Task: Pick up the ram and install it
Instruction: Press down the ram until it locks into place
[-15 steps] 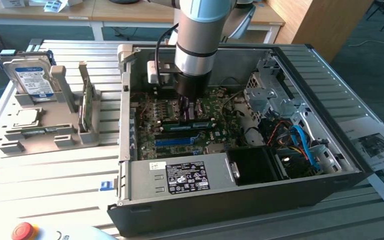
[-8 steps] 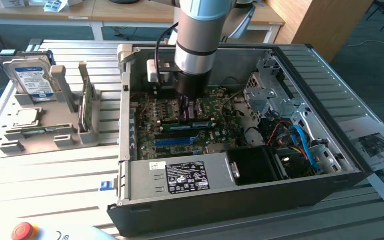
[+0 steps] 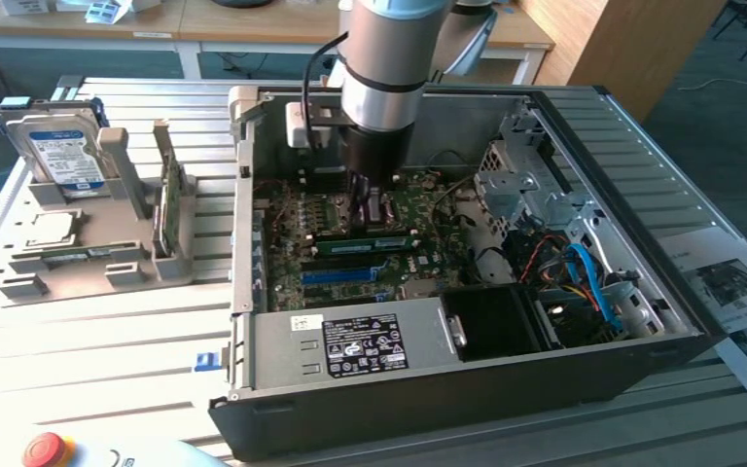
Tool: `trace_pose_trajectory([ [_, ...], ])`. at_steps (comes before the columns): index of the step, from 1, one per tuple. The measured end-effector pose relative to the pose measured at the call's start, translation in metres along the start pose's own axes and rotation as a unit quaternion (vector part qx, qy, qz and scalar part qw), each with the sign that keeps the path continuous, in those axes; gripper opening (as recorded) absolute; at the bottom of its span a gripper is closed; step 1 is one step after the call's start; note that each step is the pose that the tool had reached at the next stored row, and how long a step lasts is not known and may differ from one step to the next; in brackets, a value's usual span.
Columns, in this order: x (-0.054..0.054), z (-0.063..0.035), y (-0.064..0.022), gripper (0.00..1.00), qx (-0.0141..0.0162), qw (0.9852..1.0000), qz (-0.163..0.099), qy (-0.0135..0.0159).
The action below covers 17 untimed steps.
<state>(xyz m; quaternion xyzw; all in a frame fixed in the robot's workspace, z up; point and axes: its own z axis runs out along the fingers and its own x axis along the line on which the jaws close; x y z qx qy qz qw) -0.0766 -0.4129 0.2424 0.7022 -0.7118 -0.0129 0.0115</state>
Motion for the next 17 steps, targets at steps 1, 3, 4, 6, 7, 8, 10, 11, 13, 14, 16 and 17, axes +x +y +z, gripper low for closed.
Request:
trace_pose_trajectory([
  [1, 0.0, -0.0028, 0.0, 0.11, 0.0, 1.0, 0.0, 0.0001],
  [3, 0.0, -0.0082, 0.0002, 0.11, 0.0, 1.0, 0.0, 0.0001],
  [4, 0.0, -0.0111, 0.0002, 0.11, 0.0, 1.0, 0.0, 0.0],
  [6, 0.0, -0.0174, 0.0002, 0.11, 0.0, 1.0, 0.0, 0.0],
  [7, 0.0, -0.0206, 0.0003, 0.11, 0.0, 1.0, 0.0, 0.0],
  [8, 0.0, -0.0239, 0.0003, 0.11, 0.0, 1.0, 0.0, 0.0],
  [10, 0.0, -0.0301, 0.0003, 0.11, -0.0001, 1.0, 0.0, 0.0],
  [11, 0.0, -0.0332, 0.0004, 0.11, -0.0001, 1.0, 0.0, 0.0],
  [13, 0.0, -0.0392, 0.0004, 0.11, 0.0, 1.0, 0.0, 0.0001],
  [14, 0.0, -0.0422, 0.0005, 0.11, 0.0, 1.0, 0.0, 0.0001],
  [16, 0.0, -0.0482, 0.0006, 0.11, 0.0, 1.0, 0.0, 0.0002],
  [17, 0.0, -0.0509, 0.0006, 0.11, 0.0, 1.0, 0.0, 0.0002],
])
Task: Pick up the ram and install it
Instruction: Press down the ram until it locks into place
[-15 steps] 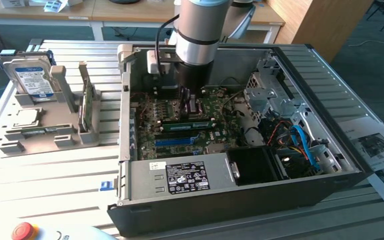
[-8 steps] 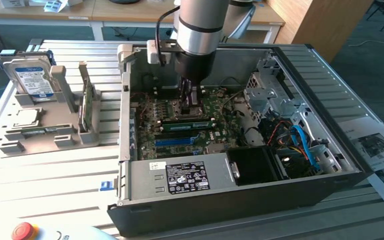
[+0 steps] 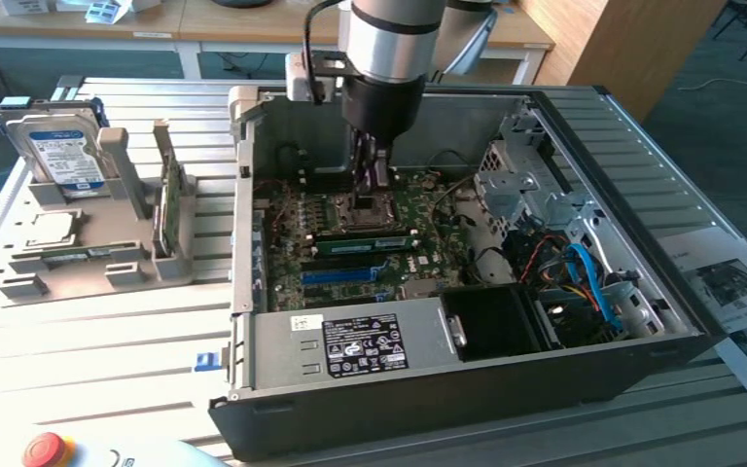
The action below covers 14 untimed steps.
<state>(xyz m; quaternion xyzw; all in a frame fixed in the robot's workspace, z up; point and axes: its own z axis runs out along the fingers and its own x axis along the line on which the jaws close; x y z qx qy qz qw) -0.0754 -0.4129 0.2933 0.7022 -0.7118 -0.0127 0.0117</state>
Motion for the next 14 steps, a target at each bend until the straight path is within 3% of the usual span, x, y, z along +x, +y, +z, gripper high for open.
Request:
trace_pose_trajectory([
  [14, 0.0, -0.0366, 0.0006, 0.11, -0.0001, 1.0, 0.0, 0.0035],
])
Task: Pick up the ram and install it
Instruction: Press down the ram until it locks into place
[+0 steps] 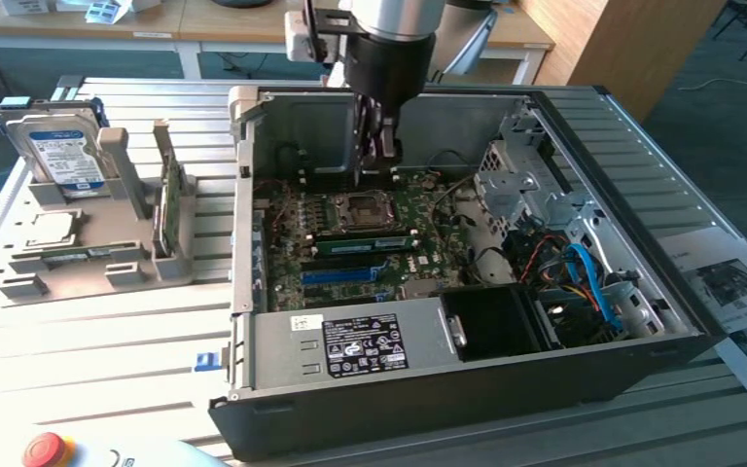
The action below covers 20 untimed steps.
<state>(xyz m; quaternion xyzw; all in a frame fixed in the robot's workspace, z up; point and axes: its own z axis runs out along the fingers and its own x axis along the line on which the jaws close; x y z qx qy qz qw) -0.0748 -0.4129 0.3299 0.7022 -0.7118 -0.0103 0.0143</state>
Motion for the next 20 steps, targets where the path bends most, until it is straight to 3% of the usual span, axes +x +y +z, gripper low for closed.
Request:
trace_pose_trajectory([
  [13, 0.0, -0.0333, 0.0008, 0.11, 0.0001, 1.0, 0.0, 0.0062],
  [17, 0.0, -0.0342, 0.001, 0.11, 0.0003, 1.0, 0.0, 0.0065],
  [20, 0.0, -0.0343, 0.002, 0.11, 0.0029, 1.0, 0.0, 0.0067],
])
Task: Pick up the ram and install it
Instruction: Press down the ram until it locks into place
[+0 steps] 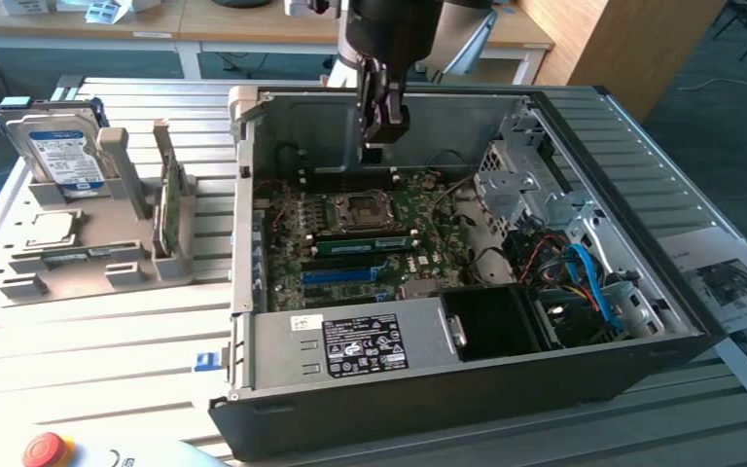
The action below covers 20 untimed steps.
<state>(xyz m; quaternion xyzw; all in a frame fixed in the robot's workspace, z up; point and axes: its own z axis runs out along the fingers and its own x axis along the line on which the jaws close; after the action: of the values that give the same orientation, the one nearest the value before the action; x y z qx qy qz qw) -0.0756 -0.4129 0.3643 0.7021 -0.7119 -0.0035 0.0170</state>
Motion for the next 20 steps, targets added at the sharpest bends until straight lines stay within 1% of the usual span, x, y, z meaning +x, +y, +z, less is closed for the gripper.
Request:
trace_pose_trajectory([
  [2, 0.0, 0.0001, 0.0009, 0.11, 0.0023, 1.0, 0.0, -0.0001],
  [8, 0.0, 0.0003, -0.0002, 0.11, 0.0024, 1.0, 0.0, -0.0001],
  [17, 0.0, -0.0002, -0.0163, 0.11, 0.0022, 1.0, 0.0, -0.0001],
  [20, 0.0, -0.0002, -0.0176, 0.11, 0.0022, 1.0, 0.0, -0.0001],
])
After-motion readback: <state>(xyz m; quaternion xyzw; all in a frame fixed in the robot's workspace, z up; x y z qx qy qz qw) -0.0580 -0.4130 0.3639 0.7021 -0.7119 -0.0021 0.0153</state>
